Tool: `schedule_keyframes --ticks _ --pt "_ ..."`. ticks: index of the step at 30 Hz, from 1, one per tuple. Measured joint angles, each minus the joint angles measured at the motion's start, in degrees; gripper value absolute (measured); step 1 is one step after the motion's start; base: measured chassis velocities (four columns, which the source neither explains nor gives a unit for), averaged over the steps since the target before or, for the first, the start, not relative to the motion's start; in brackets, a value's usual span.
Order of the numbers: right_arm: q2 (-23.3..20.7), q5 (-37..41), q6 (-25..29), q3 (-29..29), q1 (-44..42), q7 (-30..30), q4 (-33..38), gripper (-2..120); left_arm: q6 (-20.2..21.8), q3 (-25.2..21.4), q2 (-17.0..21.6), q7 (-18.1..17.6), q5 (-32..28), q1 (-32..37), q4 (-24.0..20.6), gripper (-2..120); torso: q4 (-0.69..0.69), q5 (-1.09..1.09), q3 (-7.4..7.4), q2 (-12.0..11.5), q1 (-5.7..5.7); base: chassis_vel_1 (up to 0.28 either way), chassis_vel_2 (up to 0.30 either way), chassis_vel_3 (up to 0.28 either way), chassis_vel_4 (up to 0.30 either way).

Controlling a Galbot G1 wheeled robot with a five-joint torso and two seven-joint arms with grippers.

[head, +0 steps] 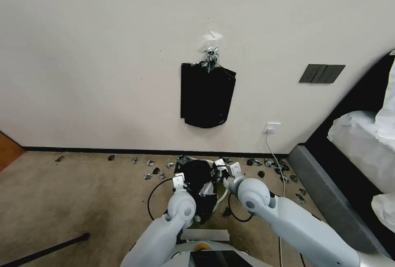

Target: Place a trash bag onto the trash bin.

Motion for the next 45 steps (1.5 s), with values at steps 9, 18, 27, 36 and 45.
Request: schedule_keyframes --ticks 9,18,27,36,45 --pt "-3.8 -11.0 8.1 0.7 2.9 -4.1 -0.5 0 -2.9 -1.0 8.1 18.0 13.3 2.4 -8.6 1 0.00 0.02 0.00 0.0 0.00 0.000 0.000 0.000 0.000" --pt "-12.0 -9.6 10.0 0.5 11.1 -5.8 1.7 0 -5.6 -6.8 14.7 31.8 24.1 7.4 -14.2 1 0.02 0.02 0.00 0.0 0.00 0.000 0.000 0.000 0.000" --pt "-22.0 -7.9 10.2 0.7 8.6 -13.4 3.4 0 -10.0 -11.7 18.3 44.8 27.5 12.1 -18.3 1 0.00 0.01 0.00 0.0 0.00 0.000 0.000 0.000 0.000" --pt "-28.7 -6.8 10.1 12.7 -5.1 -19.8 5.2 0 -15.5 -16.4 18.6 49.2 25.3 14.5 -19.9 1 0.00 0.00 -0.01 0.0 0.00 0.000 0.000 0.000 0.000" --pt "-26.9 -12.7 12.1 16.0 -14.8 -22.4 7.6 0 -16.5 -21.3 15.3 41.6 11.7 13.8 -19.9 1 0.02 0.02 -0.01 0.0 0.00 0.000 0.000 0.000 0.000"
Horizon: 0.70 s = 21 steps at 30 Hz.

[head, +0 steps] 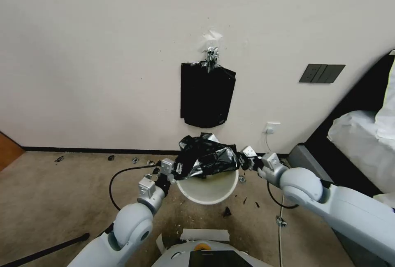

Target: Place a trash bag onto the trash bin.

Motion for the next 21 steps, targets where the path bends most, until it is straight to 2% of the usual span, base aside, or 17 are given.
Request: schedule_keyframes --ticks 3,9,12,13,14,16,17,21 --pt "3.5 -1.1 0.6 -0.1 -2.2 0.1 0.7 0 0.4 -0.7 -0.2 -1.2 -3.2 0.8 -0.6 1 0.00 0.00 0.00 0.0 0.00 0.000 0.000 0.000 0.000" --pt "8.6 -0.6 3.2 0.0 -4.1 4.3 0.6 0 1.7 -1.0 0.3 -1.7 -3.4 2.3 -1.1 1 0.00 -0.01 0.00 0.0 0.00 0.000 0.000 0.000 0.000" --pt "10.9 0.8 5.5 0.3 -4.7 7.8 0.6 8 2.7 -1.1 0.8 -1.7 -3.1 2.9 -1.1 1 0.00 0.00 0.00 0.0 0.00 0.000 0.000 0.000 0.000" --pt "12.0 1.2 6.8 0.8 -5.3 9.1 0.5 16 3.3 -1.1 1.2 -1.8 -3.0 3.0 -1.1 1 0.00 0.00 0.00 0.0 0.00 0.000 0.000 0.000 0.000" --pt "12.0 1.2 6.8 0.8 -5.3 9.1 0.5 16 3.3 -1.1 1.2 -1.8 -3.0 3.0 -1.1 1 0.00 0.00 0.00 0.0 0.00 0.000 0.000 0.000 0.000" --pt "13.3 1.5 8.8 2.8 -7.1 10.5 0.8 26 4.1 -1.2 1.6 -2.5 -3.0 2.5 -0.6 1 -0.01 -0.01 0.00 0.0 0.00 0.000 0.000 0.000 0.000" --pt "13.3 1.5 8.8 2.8 -7.1 10.5 0.8 26 4.1 -1.2 1.6 -2.5 -3.0 2.5 -0.6 1 -0.01 -0.01 0.00 0.0 0.00 0.000 0.000 0.000 0.000" --pt "13.9 1.4 9.5 5.8 -9.8 11.6 1.9 43 5.0 -1.8 2.2 -3.7 -3.8 1.5 0.3 1 -0.01 -0.01 0.00 0.0 0.00 0.000 0.000 0.000 0.000"
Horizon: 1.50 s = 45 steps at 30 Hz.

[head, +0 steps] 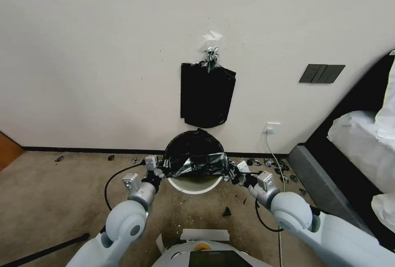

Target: Place a trash bag onto the trash bin.

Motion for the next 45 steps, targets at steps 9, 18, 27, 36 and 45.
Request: schedule_keyframes --ticks 9,18,27,36,45 --pt "-0.2 0.7 1.8 11.3 -6.5 -6.3 6.5 75 1.1 -1.9 1.7 0.3 -1.6 -0.8 1.5 1 0.01 0.01 0.00 0.0 0.00 0.000 0.000 0.000 0.000" --pt "-5.1 -6.6 0.3 13.6 -8.5 -23.5 11.0 100 0.8 -0.1 7.0 8.6 5.6 -1.2 0.2 1 0.01 0.01 0.00 0.0 0.00 0.000 0.000 0.000 0.000" --pt "-6.0 -13.3 -2.5 8.3 -7.2 -26.2 10.0 82 0.0 1.4 8.2 11.2 9.7 -0.1 -1.5 1 0.01 0.01 0.00 0.0 0.00 0.000 0.000 0.000 0.000" --pt "-9.1 -13.5 -5.6 7.5 -5.8 -26.2 8.3 49 -0.4 0.9 7.9 11.7 10.1 0.2 -2.1 1 0.01 0.00 0.00 0.0 0.00 0.000 0.000 0.000 0.000" --pt "-10.0 -13.1 -6.1 5.5 -4.7 -25.2 8.6 16 -0.5 0.3 7.1 11.2 10.1 0.9 -2.3 1 0.01 0.01 0.00 0.0 0.00 0.000 0.000 0.000 0.000"
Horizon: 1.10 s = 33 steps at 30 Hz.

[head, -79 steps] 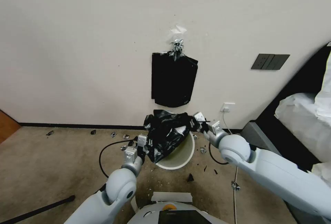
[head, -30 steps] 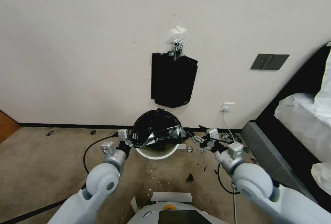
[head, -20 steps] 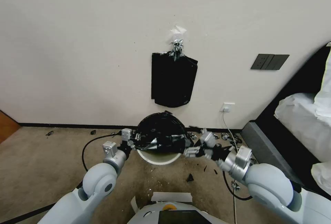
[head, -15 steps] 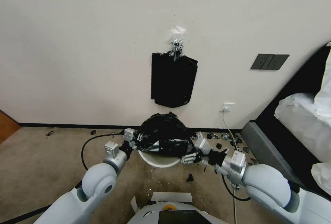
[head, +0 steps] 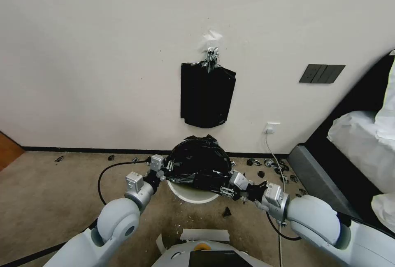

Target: Place a trash bag onto the trash bin.

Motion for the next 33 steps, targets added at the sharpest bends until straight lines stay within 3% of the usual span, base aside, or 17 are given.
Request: schedule_keyframes --ticks 5,15,26,33 --pt "0.1 -1.0 1.1 -1.1 0.0 0.7 0.0 0 0.5 -0.2 -0.8 -1.5 -1.6 0.2 0.0 1 0.00 0.00 0.00 0.0 0.00 0.000 0.000 0.000 0.000" --pt "-0.3 -10.6 7.6 -2.8 -1.2 2.6 0.2 0 3.2 -5.1 -3.1 -7.3 -15.0 1.6 -0.1 1 0.00 -0.01 0.00 0.0 0.00 0.000 0.000 0.000 0.000" --pt "0.3 -17.8 13.6 -2.9 -2.9 2.9 -0.3 0 4.4 -5.8 -4.0 -10.8 -19.5 1.4 -0.1 1 0.00 -0.01 0.00 0.0 0.00 0.000 0.000 0.000 0.000" --pt "1.7 -19.0 14.6 -2.8 -4.9 2.3 -0.3 23 4.5 -6.6 -3.7 -11.6 -20.8 1.5 -0.6 1 0.00 0.00 0.00 0.0 0.00 0.000 0.000 0.000 0.000"
